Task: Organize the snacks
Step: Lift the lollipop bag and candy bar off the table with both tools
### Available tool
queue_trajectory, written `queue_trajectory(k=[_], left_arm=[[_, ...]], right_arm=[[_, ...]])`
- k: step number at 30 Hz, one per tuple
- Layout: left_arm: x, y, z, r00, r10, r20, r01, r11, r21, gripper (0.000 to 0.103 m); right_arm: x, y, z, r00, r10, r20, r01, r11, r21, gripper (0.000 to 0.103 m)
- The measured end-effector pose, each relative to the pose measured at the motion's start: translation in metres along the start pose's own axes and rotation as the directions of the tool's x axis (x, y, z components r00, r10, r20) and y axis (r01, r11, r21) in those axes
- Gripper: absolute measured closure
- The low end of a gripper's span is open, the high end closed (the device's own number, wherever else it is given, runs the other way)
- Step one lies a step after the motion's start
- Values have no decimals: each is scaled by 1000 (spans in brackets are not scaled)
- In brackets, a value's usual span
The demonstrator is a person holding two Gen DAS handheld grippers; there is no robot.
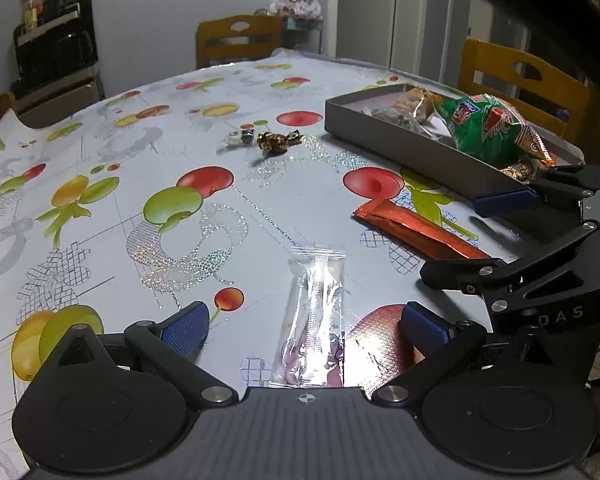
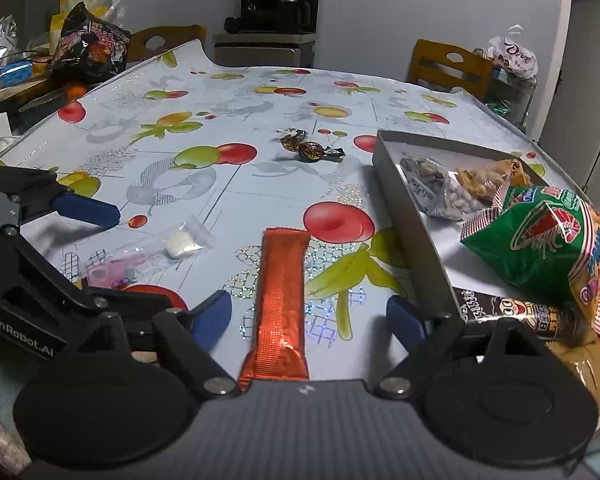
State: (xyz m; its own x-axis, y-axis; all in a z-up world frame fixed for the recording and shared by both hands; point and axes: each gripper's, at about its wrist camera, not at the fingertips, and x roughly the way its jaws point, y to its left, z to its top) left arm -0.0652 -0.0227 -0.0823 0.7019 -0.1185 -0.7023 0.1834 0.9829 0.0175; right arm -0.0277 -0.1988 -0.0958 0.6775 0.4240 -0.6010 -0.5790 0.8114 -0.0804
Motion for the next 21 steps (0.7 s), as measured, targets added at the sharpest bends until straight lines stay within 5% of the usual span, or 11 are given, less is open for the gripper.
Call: queue_trajectory(k=[5,17,21], left_arm=[[-4,-3,-2,1000,7,14,-7,1000,17,3],[-8,-7,1,999,-20,48,18,999,41,59],[-8,-6,1,998,-14,56,13,999,31,73]], right_arm=[[-1,1,0,1000,13,2,-13,1000,-10,19],[-4,12,0,997,65,29,-63,997,-46,70],[-4,12,-1,998,58,39,-56,997,-46,78]])
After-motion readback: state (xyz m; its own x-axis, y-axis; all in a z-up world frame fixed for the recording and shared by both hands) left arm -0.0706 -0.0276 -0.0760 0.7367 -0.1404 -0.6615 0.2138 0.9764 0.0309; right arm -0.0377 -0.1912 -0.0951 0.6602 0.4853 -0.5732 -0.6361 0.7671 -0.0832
